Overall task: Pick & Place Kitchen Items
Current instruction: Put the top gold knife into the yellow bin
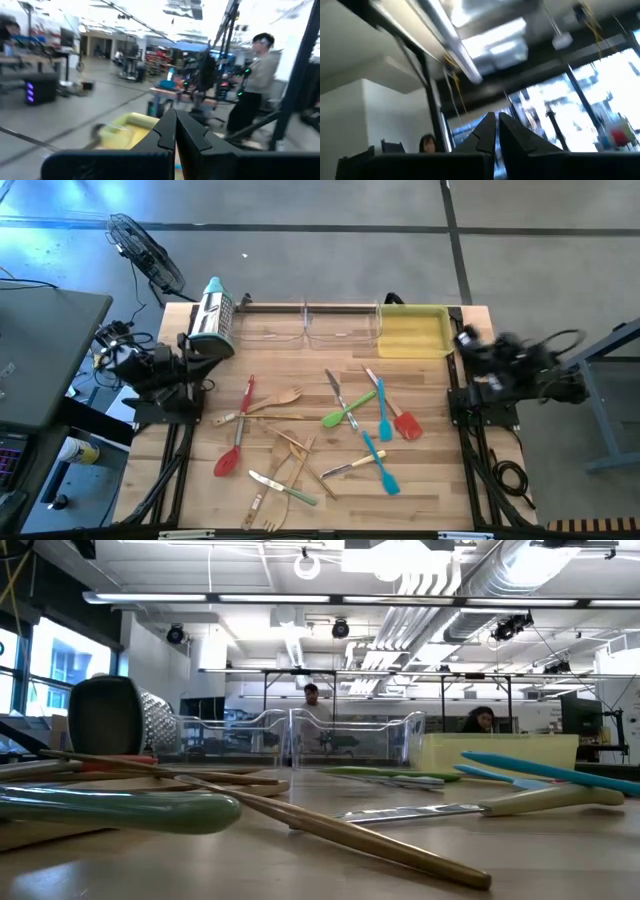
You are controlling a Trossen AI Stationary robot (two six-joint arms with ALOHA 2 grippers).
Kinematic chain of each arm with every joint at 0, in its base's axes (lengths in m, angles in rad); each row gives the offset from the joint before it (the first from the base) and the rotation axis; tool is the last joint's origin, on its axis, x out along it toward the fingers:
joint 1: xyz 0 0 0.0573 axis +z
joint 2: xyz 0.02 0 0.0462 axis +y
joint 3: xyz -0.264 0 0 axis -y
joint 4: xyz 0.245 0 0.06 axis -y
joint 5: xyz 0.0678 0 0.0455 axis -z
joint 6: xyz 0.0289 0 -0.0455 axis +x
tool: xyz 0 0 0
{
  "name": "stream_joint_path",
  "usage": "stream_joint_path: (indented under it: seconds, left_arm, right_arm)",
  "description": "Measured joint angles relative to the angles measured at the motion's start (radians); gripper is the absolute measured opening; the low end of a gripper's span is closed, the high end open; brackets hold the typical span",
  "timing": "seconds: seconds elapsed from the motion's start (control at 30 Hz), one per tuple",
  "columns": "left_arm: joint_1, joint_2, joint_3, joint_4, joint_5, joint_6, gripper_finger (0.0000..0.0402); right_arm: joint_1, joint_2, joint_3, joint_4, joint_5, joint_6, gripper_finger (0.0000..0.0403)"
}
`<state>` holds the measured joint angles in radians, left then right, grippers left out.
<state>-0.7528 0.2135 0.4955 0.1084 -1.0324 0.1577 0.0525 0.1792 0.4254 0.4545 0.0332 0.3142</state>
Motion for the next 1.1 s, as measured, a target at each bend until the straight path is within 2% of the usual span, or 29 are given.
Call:
stream_joint_path:
  seconds: [0.07, 0.2, 0.27, 0.33, 0.5, 0.6, 0.7, 0.93, 1.1]
  left_arm:
    - [0.0, 0.0, 0.003, 0.002, -0.007, 0.027, 0.0]
    - [0.0, 0.001, 0.002, 0.0, -0.003, 0.013, 0.0]
    - [0.0, 0.005, 0.0, 0.005, 0.011, -0.015, 0.0]
    - [0.0, 0.017, 0.0, 0.034, 0.016, -0.055, 0.0]
    - [0.0, 0.044, 0.0, 0.083, 0.069, -0.084, 0.0]
    - [0.0, 0.06, -0.001, 0.081, 0.114, -0.117, 0.0]
    - [0.0, 0.074, -0.002, 0.08, 0.117, -0.144, 0.0]
    - [0.0, 0.12, -0.002, 0.18, 0.146, -0.166, 0.0005]
    - [0.0, 0.124, 0.003, 0.249, 0.125, -0.2, 0.0049]
  right_arm:
    - [0.0, 0.058, 0.116, 0.0, -0.067, -0.058, 0.0022]
    - [0.0, 0.237, 0.359, -0.047, -0.269, -0.182, 0.0024]
    - [0.0, 0.339, 0.476, -0.152, -0.287, -0.232, 0.0025]
    - [0.0, 0.442, 0.59, -0.299, -0.229, -0.277, 0.0025]
    - [-0.001, 0.675, 0.797, -0.715, 0.008, -0.316, 0.0025]
    - [-0.006, 0.79, 0.839, -0.826, 0.083, -0.32, 0.0025]
    - [-0.022, 0.87, 0.84, -0.827, 0.091, -0.346, 0.0025]
    - [-0.042, 0.947, 0.842, -0.825, 0.05, -0.336, 0.0025]
    - [-0.041, 0.952, 0.842, -0.824, -0.036, -0.315, 0.0025]
